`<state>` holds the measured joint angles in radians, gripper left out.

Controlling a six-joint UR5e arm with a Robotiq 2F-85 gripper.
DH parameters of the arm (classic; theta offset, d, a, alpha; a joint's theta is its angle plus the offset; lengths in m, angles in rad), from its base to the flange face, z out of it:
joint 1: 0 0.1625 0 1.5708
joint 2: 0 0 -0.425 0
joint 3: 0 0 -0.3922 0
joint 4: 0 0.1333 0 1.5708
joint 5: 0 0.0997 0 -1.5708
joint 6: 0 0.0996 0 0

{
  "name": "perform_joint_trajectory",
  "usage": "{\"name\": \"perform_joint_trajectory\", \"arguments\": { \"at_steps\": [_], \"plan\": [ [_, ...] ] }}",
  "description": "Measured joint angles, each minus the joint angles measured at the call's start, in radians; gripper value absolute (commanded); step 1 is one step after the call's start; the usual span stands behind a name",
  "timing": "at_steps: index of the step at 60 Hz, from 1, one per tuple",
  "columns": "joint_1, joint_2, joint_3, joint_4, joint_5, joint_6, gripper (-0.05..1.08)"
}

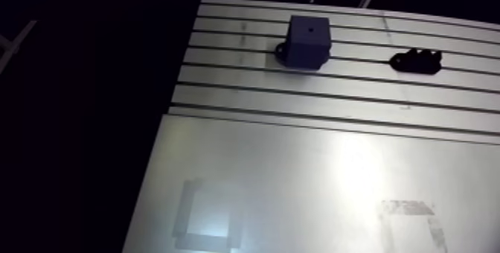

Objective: Pick up the M10 bolt and insert it into the hole until fully seated.

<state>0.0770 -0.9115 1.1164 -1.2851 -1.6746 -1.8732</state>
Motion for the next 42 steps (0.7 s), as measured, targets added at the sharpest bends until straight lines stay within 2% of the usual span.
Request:
{"name": "perform_joint_trajectory", "arguments": {
  "at_steps": [34,42],
  "plan": [
    [0.007,0.007,0.001,0.023,-0.011,0.008,1.08],
    [0.008,0.006,0.008,0.04,-0.018,0.007,1.08]
  ]
}}
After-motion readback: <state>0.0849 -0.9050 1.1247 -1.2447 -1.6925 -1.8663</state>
